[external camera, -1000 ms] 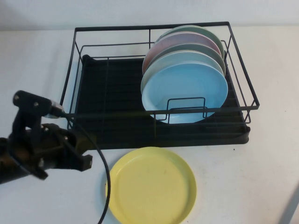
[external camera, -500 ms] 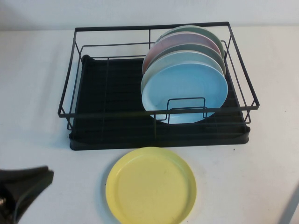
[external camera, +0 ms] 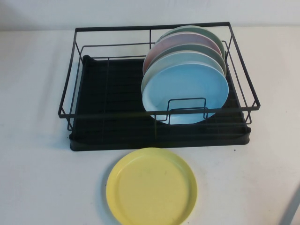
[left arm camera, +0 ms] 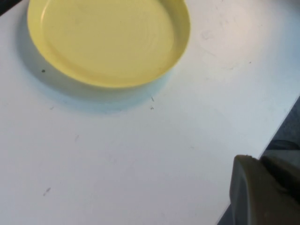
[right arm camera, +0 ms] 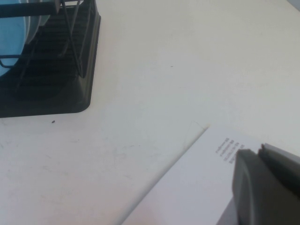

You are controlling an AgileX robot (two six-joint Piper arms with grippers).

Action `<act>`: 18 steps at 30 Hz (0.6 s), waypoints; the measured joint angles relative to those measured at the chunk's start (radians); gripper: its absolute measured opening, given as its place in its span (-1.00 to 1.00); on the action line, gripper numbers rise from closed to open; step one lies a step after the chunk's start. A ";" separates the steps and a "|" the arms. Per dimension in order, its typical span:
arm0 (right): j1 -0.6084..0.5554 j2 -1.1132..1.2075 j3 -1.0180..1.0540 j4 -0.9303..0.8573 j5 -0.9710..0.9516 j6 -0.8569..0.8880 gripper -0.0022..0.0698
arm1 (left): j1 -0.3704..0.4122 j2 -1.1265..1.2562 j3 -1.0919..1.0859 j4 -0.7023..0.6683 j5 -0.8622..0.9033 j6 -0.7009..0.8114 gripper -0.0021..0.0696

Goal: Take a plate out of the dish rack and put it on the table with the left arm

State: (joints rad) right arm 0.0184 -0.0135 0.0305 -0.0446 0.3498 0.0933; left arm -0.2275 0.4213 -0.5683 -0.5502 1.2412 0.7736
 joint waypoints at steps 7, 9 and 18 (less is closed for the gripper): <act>0.000 0.000 0.000 0.000 0.000 0.000 -1.00 | 0.000 -0.085 0.022 0.090 -0.132 -0.012 -0.94; 0.000 0.000 0.000 0.000 0.000 0.000 -1.00 | 0.000 -0.141 0.063 0.124 -0.282 -0.049 -0.94; 0.000 0.000 0.000 0.000 0.000 0.000 -1.00 | 0.005 -0.423 0.442 0.396 -0.950 -0.522 -0.95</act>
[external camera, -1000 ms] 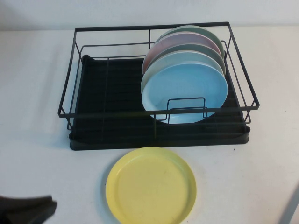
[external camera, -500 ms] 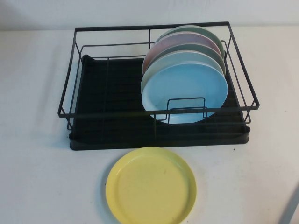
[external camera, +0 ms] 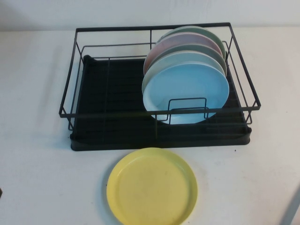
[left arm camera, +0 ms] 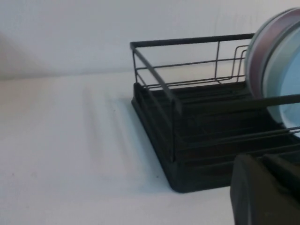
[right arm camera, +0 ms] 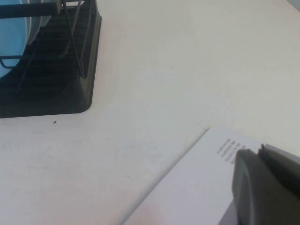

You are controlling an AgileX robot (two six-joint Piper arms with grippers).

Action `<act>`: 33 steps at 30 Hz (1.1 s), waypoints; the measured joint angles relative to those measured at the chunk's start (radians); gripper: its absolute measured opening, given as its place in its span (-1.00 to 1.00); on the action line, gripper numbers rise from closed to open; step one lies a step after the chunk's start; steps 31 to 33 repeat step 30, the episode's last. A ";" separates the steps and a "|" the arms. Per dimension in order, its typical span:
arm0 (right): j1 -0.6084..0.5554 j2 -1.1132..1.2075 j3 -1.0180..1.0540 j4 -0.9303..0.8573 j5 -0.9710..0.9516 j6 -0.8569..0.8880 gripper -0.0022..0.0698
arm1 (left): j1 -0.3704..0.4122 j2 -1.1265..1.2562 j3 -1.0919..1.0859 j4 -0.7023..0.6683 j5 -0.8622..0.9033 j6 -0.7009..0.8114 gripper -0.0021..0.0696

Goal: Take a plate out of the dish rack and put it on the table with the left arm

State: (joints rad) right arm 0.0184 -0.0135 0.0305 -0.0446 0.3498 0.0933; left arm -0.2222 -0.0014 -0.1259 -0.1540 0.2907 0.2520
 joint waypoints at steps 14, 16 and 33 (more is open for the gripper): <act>0.000 0.000 0.000 0.002 0.000 0.000 -1.00 | 0.118 -0.008 0.150 0.069 0.047 -0.172 -0.95; 0.000 0.000 0.000 0.002 0.000 0.000 -1.00 | 0.118 -0.008 0.150 0.075 0.054 -0.176 -0.95; 0.000 0.000 0.000 0.002 0.000 0.000 -1.00 | 0.118 -0.008 0.150 0.079 0.056 -0.180 -0.95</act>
